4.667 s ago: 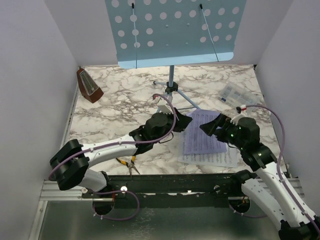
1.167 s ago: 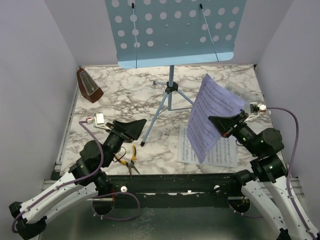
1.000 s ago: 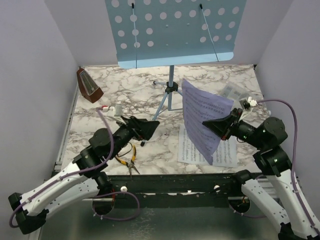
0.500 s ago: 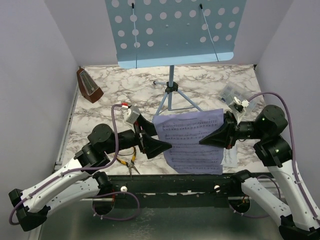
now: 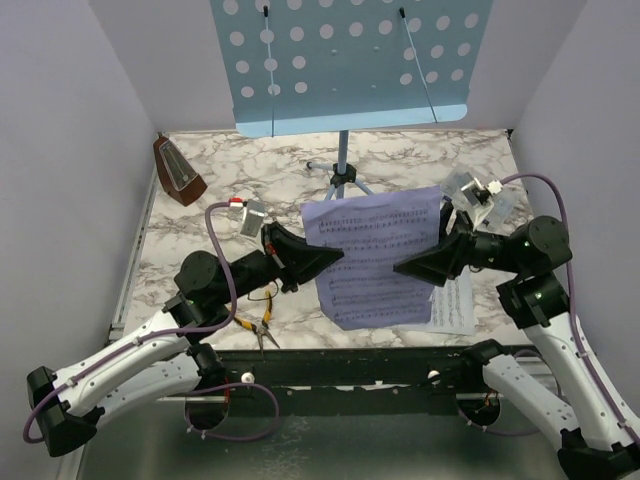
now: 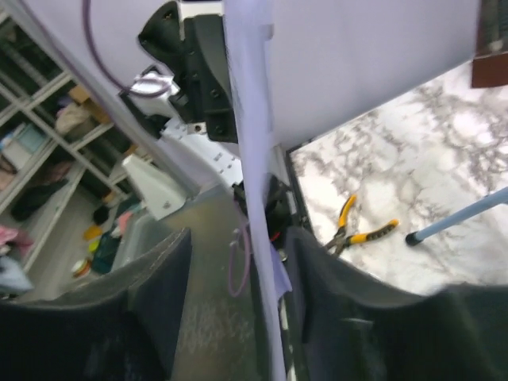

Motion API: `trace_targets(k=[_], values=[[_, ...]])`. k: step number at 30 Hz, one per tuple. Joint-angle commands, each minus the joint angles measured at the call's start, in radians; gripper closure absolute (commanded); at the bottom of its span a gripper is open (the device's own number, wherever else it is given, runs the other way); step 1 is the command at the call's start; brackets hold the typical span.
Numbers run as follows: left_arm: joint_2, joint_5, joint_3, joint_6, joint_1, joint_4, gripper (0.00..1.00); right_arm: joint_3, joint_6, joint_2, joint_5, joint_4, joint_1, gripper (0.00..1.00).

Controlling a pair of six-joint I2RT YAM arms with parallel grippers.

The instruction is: Set up the instrument practice props

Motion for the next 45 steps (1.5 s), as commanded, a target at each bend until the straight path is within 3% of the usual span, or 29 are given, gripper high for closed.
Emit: trace_targets(k=[1,4,9,19,27,35,36,38,39,42,45], values=[[-0.024,-0.226,0.047,0.096,0.006,0.064,1.00,0.013,0.072,0.027,0.151,-0.004,0.002,0.34],[-0.037,-0.261,0.058,0.123,0.006,0.060,1.00,0.006,0.128,0.094,0.124,0.030,0.001,0.29],[-0.033,-0.270,0.084,0.115,0.007,0.008,1.00,-0.041,0.233,0.129,0.062,0.271,0.001,0.30],[-0.030,-0.331,0.132,0.097,0.007,-0.129,1.00,0.102,0.173,0.265,-0.085,0.282,-0.016,0.33],[-0.052,-0.330,0.113,0.103,0.007,-0.134,1.00,0.161,0.177,0.324,-0.158,0.309,-0.029,0.38],[-0.064,-0.340,0.118,0.122,0.007,-0.147,1.00,0.158,0.197,0.336,-0.133,0.338,-0.029,0.64],[-0.059,-0.346,0.123,0.124,0.007,-0.150,1.00,0.157,0.204,0.335,-0.122,0.356,-0.029,0.71],[-0.034,-0.386,0.151,0.120,0.007,-0.189,1.00,0.174,0.189,0.330,-0.059,0.343,-0.029,0.97],[-0.011,-0.420,0.178,0.112,0.007,-0.238,0.91,0.191,0.168,0.327,-0.025,0.320,-0.030,0.99],[0.074,-0.538,0.314,0.105,0.006,-0.419,0.37,0.270,0.064,0.328,0.090,0.222,-0.030,0.99],[0.150,-0.572,0.444,0.154,0.011,-0.547,0.13,0.365,-0.014,0.355,0.172,0.180,-0.029,1.00]])
